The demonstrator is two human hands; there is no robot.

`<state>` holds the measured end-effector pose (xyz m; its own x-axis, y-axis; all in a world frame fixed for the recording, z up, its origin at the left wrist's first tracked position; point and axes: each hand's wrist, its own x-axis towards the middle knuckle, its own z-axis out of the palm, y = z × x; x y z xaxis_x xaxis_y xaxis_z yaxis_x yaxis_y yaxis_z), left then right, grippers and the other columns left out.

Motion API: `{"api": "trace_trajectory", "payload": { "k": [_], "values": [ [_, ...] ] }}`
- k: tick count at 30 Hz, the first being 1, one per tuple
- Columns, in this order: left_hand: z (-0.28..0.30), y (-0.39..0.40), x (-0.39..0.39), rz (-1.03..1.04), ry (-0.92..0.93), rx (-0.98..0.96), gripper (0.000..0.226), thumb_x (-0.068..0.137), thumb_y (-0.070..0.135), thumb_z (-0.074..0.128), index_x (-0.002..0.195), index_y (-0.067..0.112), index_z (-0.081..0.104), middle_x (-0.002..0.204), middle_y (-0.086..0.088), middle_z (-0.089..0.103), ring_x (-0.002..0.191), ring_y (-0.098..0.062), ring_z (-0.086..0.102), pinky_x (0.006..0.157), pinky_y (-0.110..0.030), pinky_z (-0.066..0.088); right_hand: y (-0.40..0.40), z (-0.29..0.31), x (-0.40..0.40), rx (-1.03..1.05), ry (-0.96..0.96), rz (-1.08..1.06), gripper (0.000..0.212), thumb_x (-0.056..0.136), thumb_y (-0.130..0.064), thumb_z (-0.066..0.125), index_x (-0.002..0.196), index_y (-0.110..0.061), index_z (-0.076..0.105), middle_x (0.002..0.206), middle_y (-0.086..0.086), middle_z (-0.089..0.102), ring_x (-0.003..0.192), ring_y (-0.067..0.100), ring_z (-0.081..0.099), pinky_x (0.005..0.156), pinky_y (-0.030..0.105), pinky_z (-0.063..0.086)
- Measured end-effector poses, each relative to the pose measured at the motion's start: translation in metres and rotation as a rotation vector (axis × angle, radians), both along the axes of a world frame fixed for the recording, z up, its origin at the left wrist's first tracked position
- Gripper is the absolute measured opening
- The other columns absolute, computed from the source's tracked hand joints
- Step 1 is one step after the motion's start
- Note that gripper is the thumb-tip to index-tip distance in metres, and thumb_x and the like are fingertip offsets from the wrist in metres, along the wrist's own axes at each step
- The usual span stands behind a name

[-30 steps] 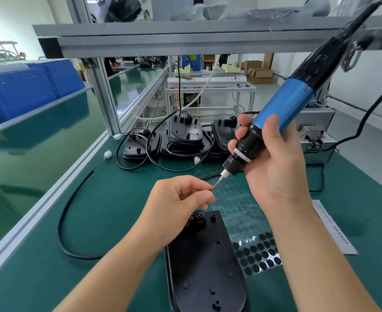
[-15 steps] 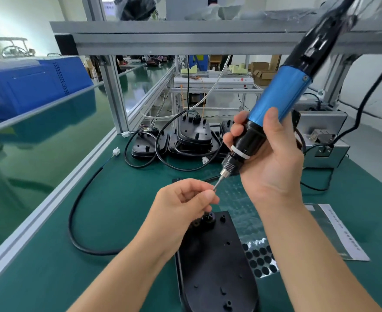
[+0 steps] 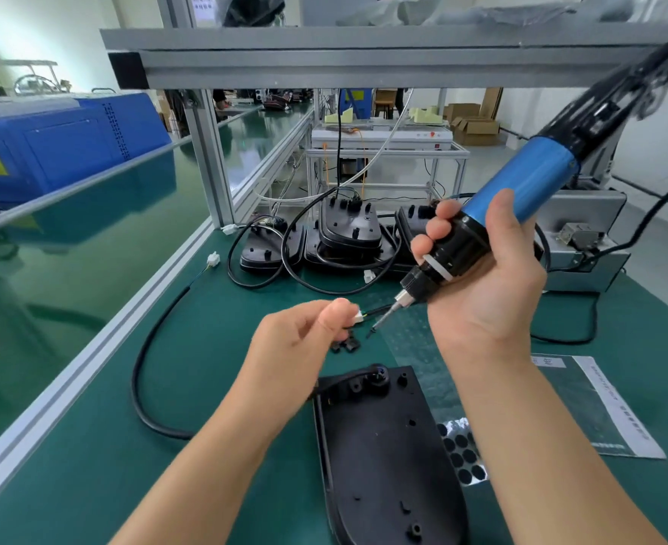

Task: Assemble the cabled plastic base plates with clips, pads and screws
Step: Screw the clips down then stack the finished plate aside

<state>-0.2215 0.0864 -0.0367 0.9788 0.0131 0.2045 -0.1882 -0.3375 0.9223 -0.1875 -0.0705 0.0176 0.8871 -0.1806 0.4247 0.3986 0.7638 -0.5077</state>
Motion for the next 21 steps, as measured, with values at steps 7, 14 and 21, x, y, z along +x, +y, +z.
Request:
{"api": "trace_trajectory", "payload": {
  "k": [7, 14, 21],
  "values": [
    [-0.008, 0.01, 0.01, -0.221, 0.259, 0.313, 0.01, 0.081, 0.032, 0.071, 0.078, 0.022, 0.071, 0.072, 0.008, 0.071, 0.066, -0.003, 0.062, 0.07, -0.024, 0.052, -0.003, -0.011, 0.003, -0.071, 0.02, -0.015, 0.013, 0.093, -0.022, 0.051, 0.104, -0.017, 0.049, 0.076, 0.008, 0.057, 0.06, 0.018, 0.053, 0.054, 0.028, 0.046],
    [-0.009, 0.022, 0.015, -0.311, 0.214, 0.287, 0.01, 0.086, 0.027, 0.068, 0.082, 0.017, 0.068, 0.087, -0.011, 0.072, 0.076, -0.03, 0.063, 0.08, -0.044, 0.052, 0.002, -0.028, 0.001, -0.174, 0.033, 0.01, 0.017, 0.09, -0.021, 0.05, 0.105, -0.014, 0.045, 0.076, 0.009, 0.055, 0.059, 0.018, 0.05, 0.051, 0.028, 0.044],
    [-0.018, 0.012, 0.017, -0.242, 0.112, 0.385, 0.018, 0.088, 0.025, 0.062, 0.071, 0.026, 0.06, 0.056, 0.016, 0.054, 0.051, 0.0, 0.042, 0.056, -0.013, 0.037, 0.007, -0.036, 0.005, -0.177, 0.038, 0.057, 0.013, 0.09, -0.023, 0.05, 0.1, -0.016, 0.047, 0.076, 0.008, 0.056, 0.058, 0.017, 0.051, 0.049, 0.027, 0.044]
  ]
}}
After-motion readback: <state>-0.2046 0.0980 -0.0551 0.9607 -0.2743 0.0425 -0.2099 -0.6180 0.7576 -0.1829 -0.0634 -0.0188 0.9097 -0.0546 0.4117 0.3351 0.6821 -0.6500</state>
